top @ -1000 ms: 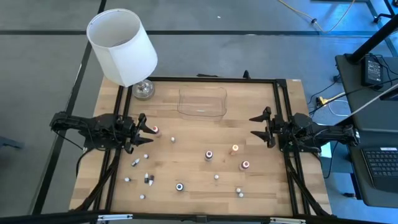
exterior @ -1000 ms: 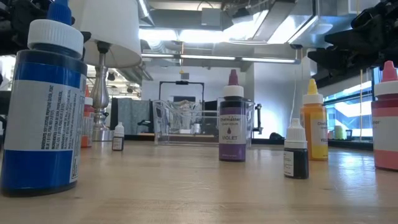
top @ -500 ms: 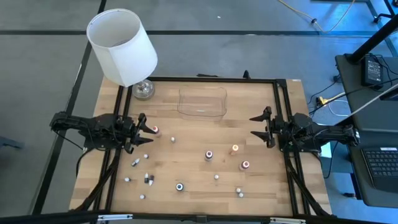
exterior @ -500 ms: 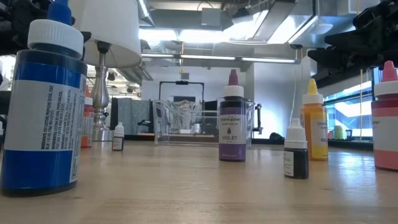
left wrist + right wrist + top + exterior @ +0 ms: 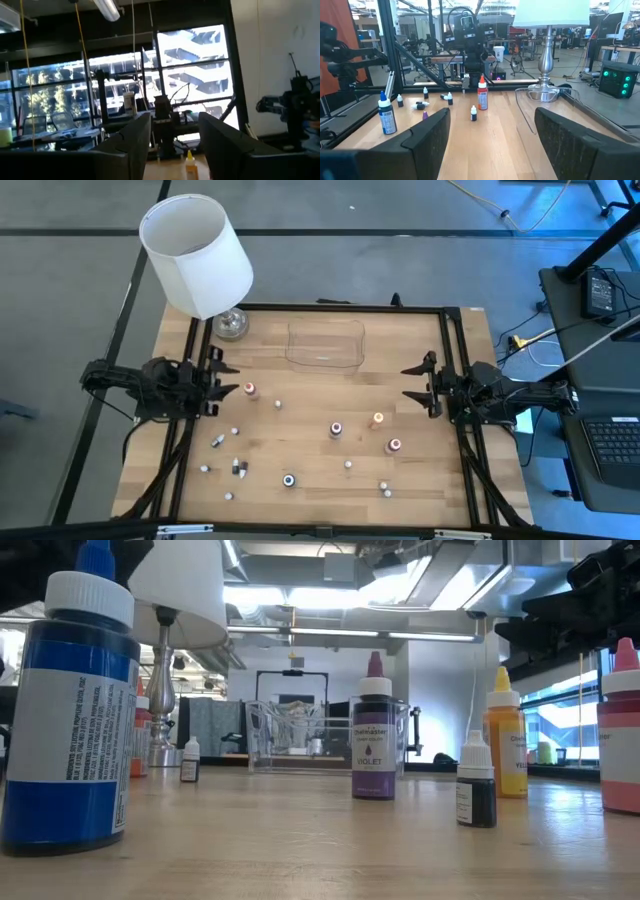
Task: Pick & Place food coloring
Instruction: Put the top small pink food coloring bottle into the transparent bin
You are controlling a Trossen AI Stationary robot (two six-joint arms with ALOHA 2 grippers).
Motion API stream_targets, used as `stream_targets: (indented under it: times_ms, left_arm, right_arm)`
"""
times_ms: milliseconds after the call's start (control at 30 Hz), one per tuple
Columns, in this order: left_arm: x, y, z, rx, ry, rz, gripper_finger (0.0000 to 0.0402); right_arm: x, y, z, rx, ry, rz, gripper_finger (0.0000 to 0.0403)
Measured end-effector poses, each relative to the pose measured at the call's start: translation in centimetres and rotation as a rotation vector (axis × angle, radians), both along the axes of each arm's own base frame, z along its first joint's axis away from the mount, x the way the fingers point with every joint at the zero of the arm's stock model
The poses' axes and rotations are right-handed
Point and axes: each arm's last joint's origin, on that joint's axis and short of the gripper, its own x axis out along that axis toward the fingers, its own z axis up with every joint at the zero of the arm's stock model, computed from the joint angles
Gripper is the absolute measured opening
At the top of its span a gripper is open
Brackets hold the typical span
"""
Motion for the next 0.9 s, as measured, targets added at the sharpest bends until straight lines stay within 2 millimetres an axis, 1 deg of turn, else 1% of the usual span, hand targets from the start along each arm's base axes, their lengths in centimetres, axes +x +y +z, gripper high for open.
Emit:
stream_targets:
  times_ms: [100, 333, 900]
  left_arm:
    - [-0.16, 0.02, 0.35, -0.038, -0.04, -0.016, 0.0164]
    - [-0.16, 0.01, 0.34, -0.128, -0.038, -0.059, 0.0162]
    - [-0.08, 0.11, 0.17, -0.145, -0.02, -0.027, 0.0164]
  right_arm:
    - [0.0, 0.0, 0.01, 0.0, 0.0, 0.0, 0.0293]
    - [0.01, 0.0, -0.06, 0.004, 0.008, 0.001, 0.0293]
    - [0.02, 0.0, -0.41, 0.006, 0.043, 0.001, 0.0293]
